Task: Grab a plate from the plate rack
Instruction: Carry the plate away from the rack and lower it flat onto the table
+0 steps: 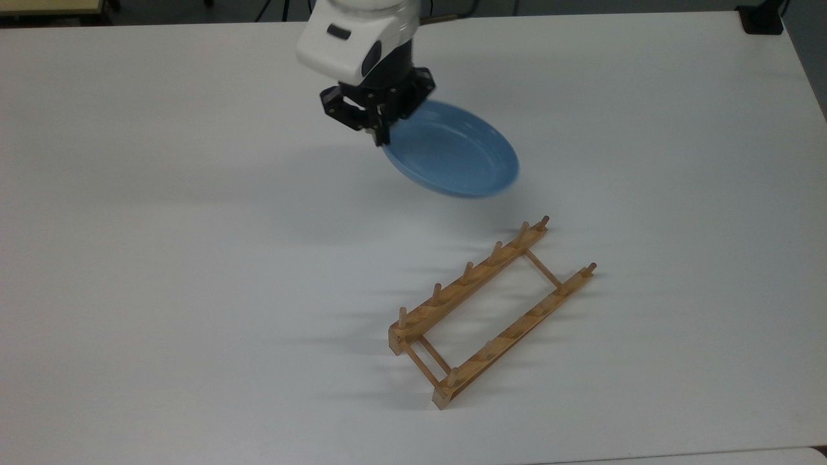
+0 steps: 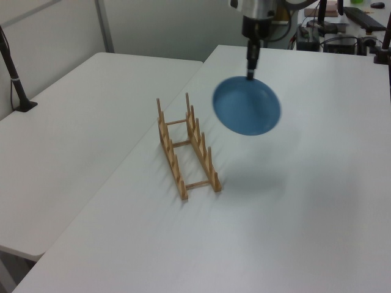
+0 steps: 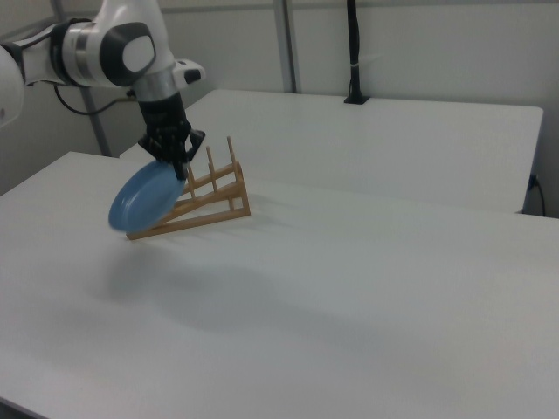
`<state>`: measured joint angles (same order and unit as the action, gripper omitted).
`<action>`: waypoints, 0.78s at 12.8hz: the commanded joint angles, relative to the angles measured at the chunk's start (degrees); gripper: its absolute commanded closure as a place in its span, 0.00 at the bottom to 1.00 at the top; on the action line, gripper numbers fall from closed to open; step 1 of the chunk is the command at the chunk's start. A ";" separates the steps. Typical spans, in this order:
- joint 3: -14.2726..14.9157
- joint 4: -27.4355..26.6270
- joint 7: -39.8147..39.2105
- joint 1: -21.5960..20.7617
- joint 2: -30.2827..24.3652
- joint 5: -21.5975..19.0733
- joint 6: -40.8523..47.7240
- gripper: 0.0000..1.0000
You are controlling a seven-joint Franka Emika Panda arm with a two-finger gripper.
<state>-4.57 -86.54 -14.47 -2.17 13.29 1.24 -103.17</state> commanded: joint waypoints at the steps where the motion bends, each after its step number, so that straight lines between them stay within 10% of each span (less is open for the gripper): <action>1: 0.17 -4.85 -21.07 2.96 -0.56 -1.68 5.26 1.00; 8: 0.26 -7.85 -34.91 4.90 10.51 -1.51 6.32 1.00; 9: 0.26 -7.85 -34.84 4.98 11.22 -1.51 6.32 0.91; 10: 0.26 -7.85 -34.31 5.42 11.14 -1.51 6.32 0.62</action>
<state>-4.48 -94.42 -47.19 2.72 24.38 0.83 -98.17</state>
